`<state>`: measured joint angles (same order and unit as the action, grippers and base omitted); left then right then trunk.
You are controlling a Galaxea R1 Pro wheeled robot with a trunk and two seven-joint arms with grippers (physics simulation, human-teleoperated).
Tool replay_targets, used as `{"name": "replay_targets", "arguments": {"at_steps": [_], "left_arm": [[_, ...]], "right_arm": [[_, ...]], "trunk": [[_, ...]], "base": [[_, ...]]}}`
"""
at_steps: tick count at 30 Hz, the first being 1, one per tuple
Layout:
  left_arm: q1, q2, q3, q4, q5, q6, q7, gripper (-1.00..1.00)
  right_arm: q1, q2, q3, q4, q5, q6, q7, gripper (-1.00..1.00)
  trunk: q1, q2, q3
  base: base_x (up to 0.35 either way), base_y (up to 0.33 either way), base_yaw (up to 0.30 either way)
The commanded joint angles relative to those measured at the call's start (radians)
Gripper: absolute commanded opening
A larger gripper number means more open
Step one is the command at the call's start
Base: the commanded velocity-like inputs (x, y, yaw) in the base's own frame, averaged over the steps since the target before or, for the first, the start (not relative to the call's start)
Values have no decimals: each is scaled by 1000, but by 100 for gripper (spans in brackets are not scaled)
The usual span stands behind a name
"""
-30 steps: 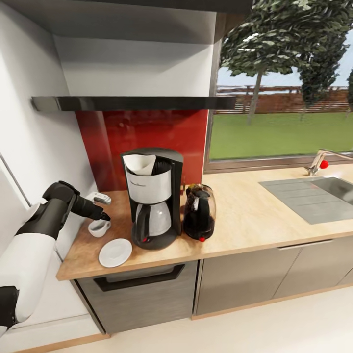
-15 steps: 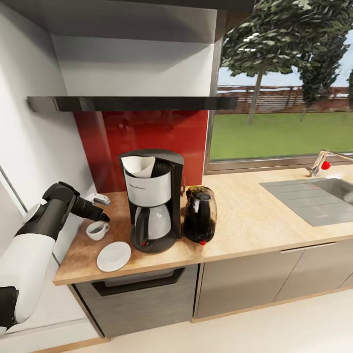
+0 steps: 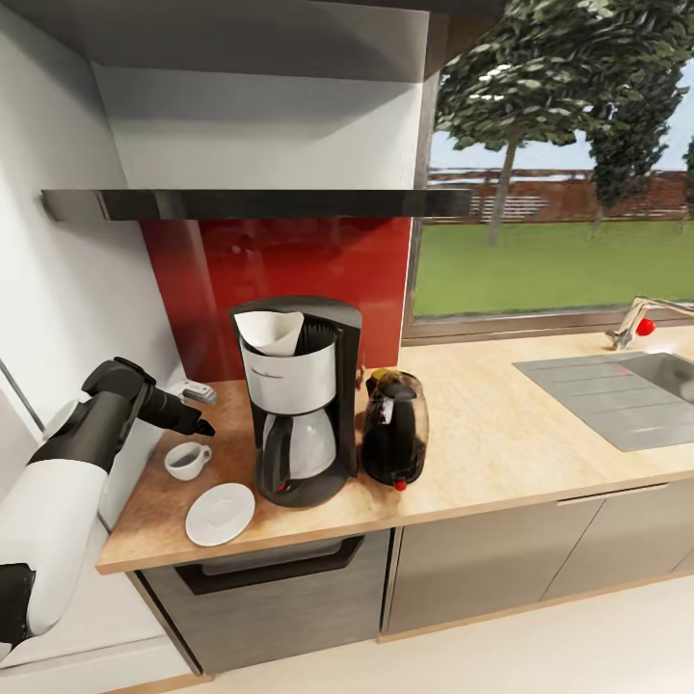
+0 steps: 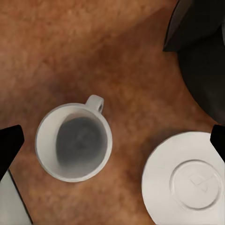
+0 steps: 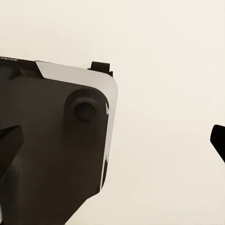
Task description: Set up a coffee station on the kitchen countertop: keep the coffee maker on the countertop, move the bottle of coffee from the kitchen shelf to the counter next to the coffee maker, place a paper coffee filter on top of the coffee maker, put the saucer next to the coffee maker with the coffee cup on the saucer, and place the electric kettle next to the coffee maker.
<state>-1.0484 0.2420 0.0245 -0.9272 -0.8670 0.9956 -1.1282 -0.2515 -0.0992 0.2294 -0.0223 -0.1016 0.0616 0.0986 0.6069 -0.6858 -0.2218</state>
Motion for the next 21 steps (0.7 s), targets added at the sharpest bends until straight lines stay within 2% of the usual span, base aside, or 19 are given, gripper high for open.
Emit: {"name": "replay_targets", "arguments": {"at_steps": [1,6,13,21], "left_arm": [[-1,-1,2,-1,-9,6,-10,100],[0,-3,2,-1,-9,6,-10,100],[1,-4,2,-1,-9,5,-10,100],[2,-3,2,-1,-9,5,-10,100]], "right_arm": [[0,-1,8,-2,-10,6,3,100],[0,-1,8,-2,-10,6,3,100],[1,-1,8,-2,-10,5,3,100],[3,0,8,-2,-10,5,3,100]], "trunk": [[0,-1,-2],[0,-1,-2],[0,-1,-2],[0,-1,-2]], "base": [[4,0,0],[19,0,0],[168,0,0],[26,0,0]]}}
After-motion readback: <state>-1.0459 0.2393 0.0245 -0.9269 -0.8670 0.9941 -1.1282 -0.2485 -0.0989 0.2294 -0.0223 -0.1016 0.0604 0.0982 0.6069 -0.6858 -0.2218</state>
